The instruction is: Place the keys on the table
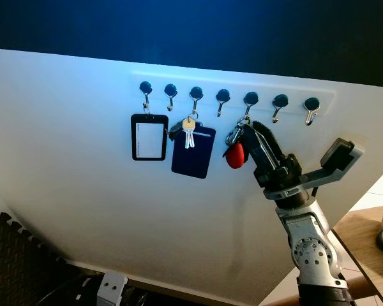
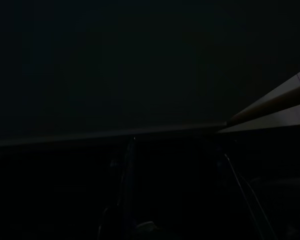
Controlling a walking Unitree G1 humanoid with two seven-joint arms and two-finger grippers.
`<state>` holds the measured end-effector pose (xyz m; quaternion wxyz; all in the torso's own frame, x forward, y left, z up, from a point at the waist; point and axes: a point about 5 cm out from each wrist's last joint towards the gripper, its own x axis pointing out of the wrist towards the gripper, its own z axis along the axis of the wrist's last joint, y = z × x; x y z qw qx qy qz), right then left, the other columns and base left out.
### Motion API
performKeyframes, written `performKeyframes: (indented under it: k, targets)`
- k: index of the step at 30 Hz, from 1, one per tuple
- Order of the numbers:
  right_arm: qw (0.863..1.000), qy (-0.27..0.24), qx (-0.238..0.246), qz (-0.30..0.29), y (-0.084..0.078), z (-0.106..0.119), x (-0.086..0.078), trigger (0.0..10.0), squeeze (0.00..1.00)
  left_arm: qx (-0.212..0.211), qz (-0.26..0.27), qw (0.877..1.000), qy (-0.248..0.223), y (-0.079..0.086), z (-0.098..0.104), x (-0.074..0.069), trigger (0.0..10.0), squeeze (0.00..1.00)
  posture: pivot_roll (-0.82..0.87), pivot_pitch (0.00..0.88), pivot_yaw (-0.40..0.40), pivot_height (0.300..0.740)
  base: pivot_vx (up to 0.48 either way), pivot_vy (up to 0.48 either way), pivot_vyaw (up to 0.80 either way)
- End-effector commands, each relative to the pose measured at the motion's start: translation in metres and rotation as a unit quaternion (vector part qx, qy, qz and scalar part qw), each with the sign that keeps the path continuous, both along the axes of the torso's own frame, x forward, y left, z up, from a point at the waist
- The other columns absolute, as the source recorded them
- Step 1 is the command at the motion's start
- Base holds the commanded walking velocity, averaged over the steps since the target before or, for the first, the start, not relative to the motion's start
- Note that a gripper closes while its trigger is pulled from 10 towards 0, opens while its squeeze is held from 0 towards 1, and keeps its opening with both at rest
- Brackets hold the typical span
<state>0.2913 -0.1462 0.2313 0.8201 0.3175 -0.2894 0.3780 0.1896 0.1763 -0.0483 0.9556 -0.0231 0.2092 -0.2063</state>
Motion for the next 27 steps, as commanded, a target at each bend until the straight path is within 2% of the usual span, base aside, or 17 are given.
performKeyframes:
  k: [1,12,27]
  targets:
    - [1.000,0.003,-0.003,0.006,0.0056,0.0000,0.0031,10.0,0.00,0.011,-0.004,1.000,0.014,0.0050,-0.0034,-0.0050,10.0,0.00,0.09,0.101,-0.038,0.740,0.000,0.000,0.00]
    - [1.000,-0.001,-0.002,0.014,0.0123,0.0010,0.0063,10.0,0.00,0.008,-0.005,1.000,0.007,0.0039,-0.0021,-0.0048,10.0,0.00,0.09,0.101,-0.040,0.740,0.000,0.000,0.00]
    - [1.000,0.001,-0.004,0.016,0.0097,-0.0024,-0.0001,10.0,0.00,0.004,-0.010,1.000,-0.011,0.0023,0.0020,-0.0036,10.0,0.00,0.09,0.101,-0.038,0.740,0.000,0.000,0.00]
